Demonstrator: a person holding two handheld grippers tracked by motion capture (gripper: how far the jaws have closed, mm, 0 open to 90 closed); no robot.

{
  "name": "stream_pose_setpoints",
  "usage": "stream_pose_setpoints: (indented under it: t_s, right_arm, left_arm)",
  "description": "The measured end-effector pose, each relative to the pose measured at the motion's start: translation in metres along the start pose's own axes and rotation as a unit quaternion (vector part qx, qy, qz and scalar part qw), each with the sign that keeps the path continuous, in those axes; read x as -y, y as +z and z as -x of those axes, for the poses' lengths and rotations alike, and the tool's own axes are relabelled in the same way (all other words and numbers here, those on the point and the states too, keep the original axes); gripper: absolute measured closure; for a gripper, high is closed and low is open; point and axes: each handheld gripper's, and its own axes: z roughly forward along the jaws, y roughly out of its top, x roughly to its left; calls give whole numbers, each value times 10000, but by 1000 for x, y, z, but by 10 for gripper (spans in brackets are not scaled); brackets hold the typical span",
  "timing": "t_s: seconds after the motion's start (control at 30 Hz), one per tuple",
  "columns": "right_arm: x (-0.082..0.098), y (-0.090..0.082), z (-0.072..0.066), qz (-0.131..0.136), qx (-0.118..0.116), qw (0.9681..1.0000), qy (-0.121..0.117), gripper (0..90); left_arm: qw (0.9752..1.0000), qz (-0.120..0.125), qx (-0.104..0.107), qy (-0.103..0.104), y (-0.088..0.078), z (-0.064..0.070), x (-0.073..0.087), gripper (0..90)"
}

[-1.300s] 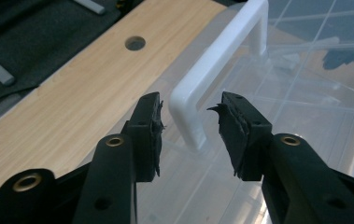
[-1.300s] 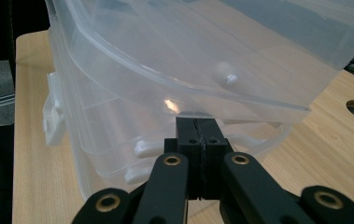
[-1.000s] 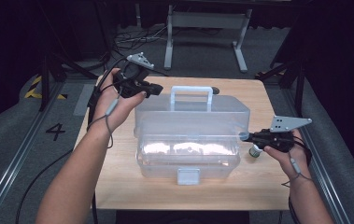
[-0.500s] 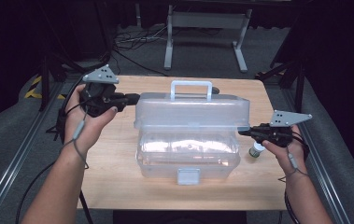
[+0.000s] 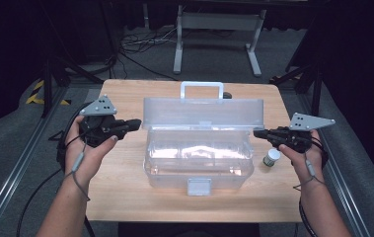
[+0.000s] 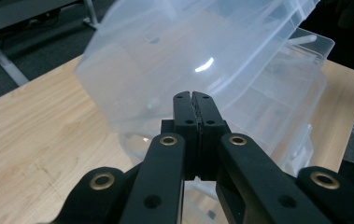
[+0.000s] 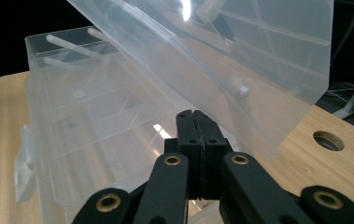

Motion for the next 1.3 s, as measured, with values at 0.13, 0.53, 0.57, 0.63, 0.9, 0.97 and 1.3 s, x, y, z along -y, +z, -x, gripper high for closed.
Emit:
stream_pose_setpoints:
  t_s: [0.13,0.53,0.57,0.63,0.9,0.97,1.3]
  right_arm:
    - [-1,0,-1,29,123,9999,8,900]
    - [-3,2,-2,135,305,9994,56,900]
    - [-3,2,-3,132,304,9994,44,900]
    - [-3,2,-3,124,320,9994,46,900]
    - [-2,2,-3,175,333,9993,65,900]
    - [-1,3,-4,194,336,9992,60,900]
    - [-2,0,-6,231,353,9991,39,900]
  left_arm:
    - [9999,108,3,39,7,2,11,899]
    - [9995,299,88,-97,17,7,30,898]
    - [9993,341,98,-148,20,7,30,898]
    - [9988,434,120,-214,24,6,29,898]
    - [9977,593,-203,-253,41,4,26,886]
    - [9974,621,-271,-229,44,3,25,895]
    - [9969,691,-281,-238,50,-2,23,900]
